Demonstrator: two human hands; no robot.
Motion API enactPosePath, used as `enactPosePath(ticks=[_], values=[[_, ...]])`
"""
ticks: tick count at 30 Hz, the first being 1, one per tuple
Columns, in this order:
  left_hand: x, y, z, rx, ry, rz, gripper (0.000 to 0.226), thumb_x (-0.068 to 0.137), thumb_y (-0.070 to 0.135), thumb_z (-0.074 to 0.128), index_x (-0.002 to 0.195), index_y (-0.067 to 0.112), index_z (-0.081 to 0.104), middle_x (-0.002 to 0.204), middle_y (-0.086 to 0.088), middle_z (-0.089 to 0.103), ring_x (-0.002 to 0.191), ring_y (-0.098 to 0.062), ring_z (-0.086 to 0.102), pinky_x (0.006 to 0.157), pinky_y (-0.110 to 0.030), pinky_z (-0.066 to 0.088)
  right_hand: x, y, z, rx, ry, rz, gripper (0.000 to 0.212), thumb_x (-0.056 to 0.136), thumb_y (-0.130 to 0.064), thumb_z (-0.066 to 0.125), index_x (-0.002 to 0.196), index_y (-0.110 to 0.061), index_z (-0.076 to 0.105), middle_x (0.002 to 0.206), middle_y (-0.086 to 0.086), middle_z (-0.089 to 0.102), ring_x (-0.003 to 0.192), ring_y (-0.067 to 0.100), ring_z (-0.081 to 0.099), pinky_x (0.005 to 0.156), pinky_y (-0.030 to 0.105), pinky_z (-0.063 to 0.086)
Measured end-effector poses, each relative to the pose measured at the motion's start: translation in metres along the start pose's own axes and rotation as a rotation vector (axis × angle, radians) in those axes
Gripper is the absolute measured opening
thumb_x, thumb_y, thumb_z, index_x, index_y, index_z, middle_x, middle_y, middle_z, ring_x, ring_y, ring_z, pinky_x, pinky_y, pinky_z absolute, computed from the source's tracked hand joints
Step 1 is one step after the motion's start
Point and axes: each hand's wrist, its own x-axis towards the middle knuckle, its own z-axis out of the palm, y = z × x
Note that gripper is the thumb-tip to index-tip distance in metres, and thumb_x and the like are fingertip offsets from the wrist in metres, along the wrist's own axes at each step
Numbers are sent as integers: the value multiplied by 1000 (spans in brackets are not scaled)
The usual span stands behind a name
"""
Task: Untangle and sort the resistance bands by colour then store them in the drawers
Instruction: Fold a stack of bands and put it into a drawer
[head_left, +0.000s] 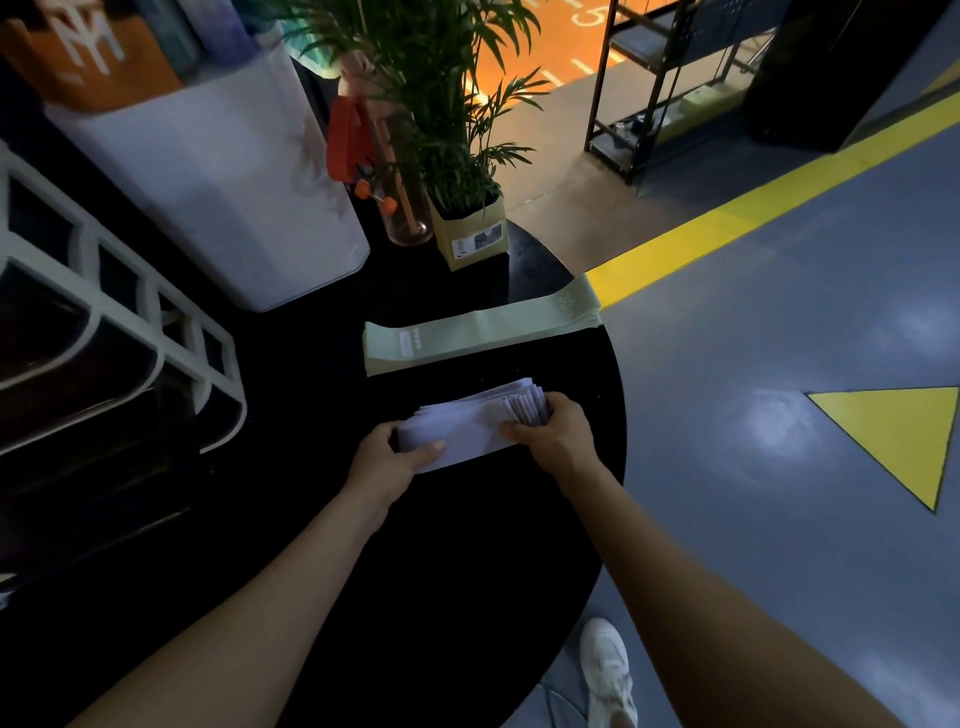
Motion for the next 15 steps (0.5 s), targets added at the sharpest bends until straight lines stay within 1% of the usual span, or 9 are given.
enactPosePath(ticks=[2,7,9,11,15], values=[[-1,0,2,-12,7,2,52,77,20,76,122,10,54,115,-7,64,99,-24,64,88,-40,52,0,0,1,22,-3,4,32,79,-9,71,107,0,58,91,9,59,81,21,58,77,35,50],[-8,-2,3,-44,33,54,42,80,16,73,117,14,55,113,-6,63,101,-23,62,90,-39,51,-5,2,3,93,5,3,33,79,-8,72,108,-3,57,90,7,59,80,19,58,73,29,50],[-12,-1,1,-48,21,75,44,80,16,73,120,12,55,115,-6,63,102,-23,62,90,-39,51,-8,2,3,100,2,6,33,79,-8,72,108,-1,58,91,9,60,80,19,58,73,29,50],[-16,1,-3,-38,15,99,49,78,18,75,123,11,55,117,-7,63,103,-23,62,92,-40,50,-12,0,3,108,4,4,33,79,-9,72,107,1,58,89,10,59,76,18,57,67,25,48],[-30,11,-15,-60,13,150,52,77,15,76,124,10,54,117,-8,63,103,-24,62,93,-42,50,-21,-15,1,118,3,-16,32,80,-10,72,107,1,59,83,5,58,71,15,55,64,22,46]])
